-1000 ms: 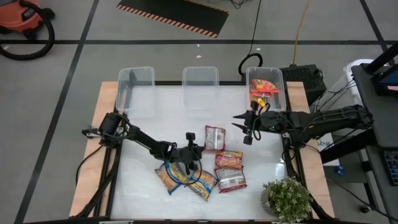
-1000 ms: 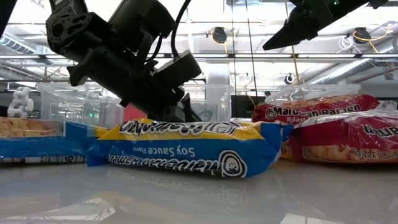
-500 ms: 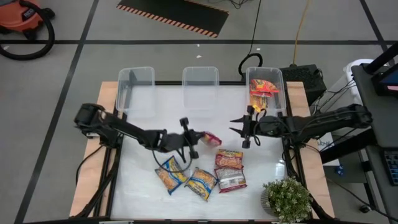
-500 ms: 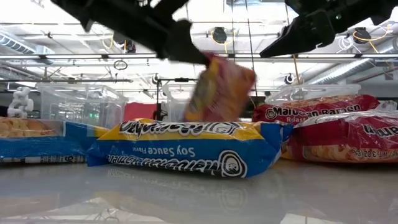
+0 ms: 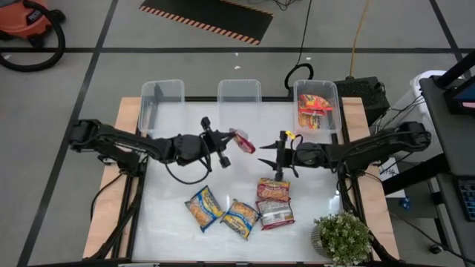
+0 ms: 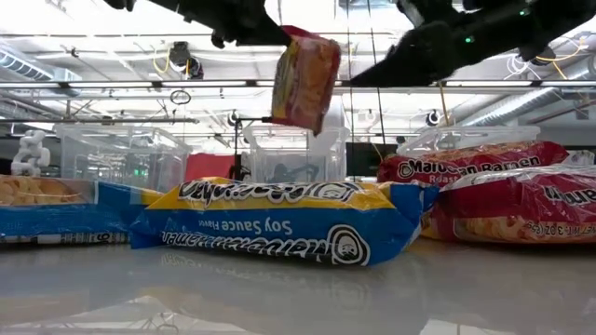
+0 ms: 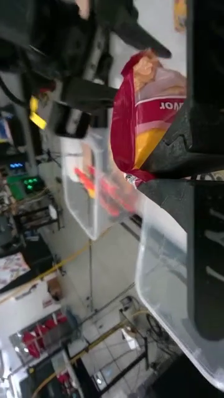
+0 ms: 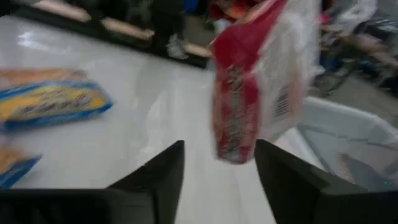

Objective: Sort Maruchan noodles
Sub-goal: Put the top red noodle pack into the middle transparent bin

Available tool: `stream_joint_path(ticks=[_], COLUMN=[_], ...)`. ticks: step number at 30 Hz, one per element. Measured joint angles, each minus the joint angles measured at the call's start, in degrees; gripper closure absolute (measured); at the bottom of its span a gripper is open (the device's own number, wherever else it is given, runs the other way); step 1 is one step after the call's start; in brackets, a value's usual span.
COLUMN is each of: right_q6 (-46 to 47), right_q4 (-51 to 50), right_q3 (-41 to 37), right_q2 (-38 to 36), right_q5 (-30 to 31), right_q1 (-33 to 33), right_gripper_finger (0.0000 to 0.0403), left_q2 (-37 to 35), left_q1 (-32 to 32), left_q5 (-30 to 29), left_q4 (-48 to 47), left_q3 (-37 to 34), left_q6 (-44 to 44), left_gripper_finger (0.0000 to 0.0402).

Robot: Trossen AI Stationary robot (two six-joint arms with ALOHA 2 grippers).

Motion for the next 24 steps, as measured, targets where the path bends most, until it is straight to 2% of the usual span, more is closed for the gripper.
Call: stream_joint_path(ticks=[2,5,9,12,18,24], right_q6=[0.36,1.32,2.78,4.27,3.91,3.38], right_q4=[4.22,11.47,21.00,25.53,27.86,28.89], right_q3=[0.00,0.00,0.21,1.35,4.39,4.61], right_q2=[1.75,4.16,8.69,12.74,17.79,18.08], right_q5=[2.16,1.97,1.84,2.25,10.55,10.93], right_q1=[-0.01,-0.02,-0.01,-0.01,-0.01,-0.25], right_gripper_finger=[0.0185,0.0148,0.0124,0.0122,0.0133,0.0149], left_q2=[-0.28,-0.31,-0.30,-0.28,-0.28,-0.28], left_q1=[0.84,1.84,2.66,2.70,2.14,1.23], left_q5=[0.11,0.14,0.18,0.24,0.36,0.35], left_q4=[0.05,0.25,0.42,0.37,0.14,0.21], left_q3=[-0.01,-0.01,-0.01,-0.01,-0.01,-0.01], left_q6=[-0.04,-0.28,-0.40,-0.95,-2.39,-3.54], left_gripper_finger=[0.0399,0.0399,0.0399,0.0399,0.0399,0.0399])
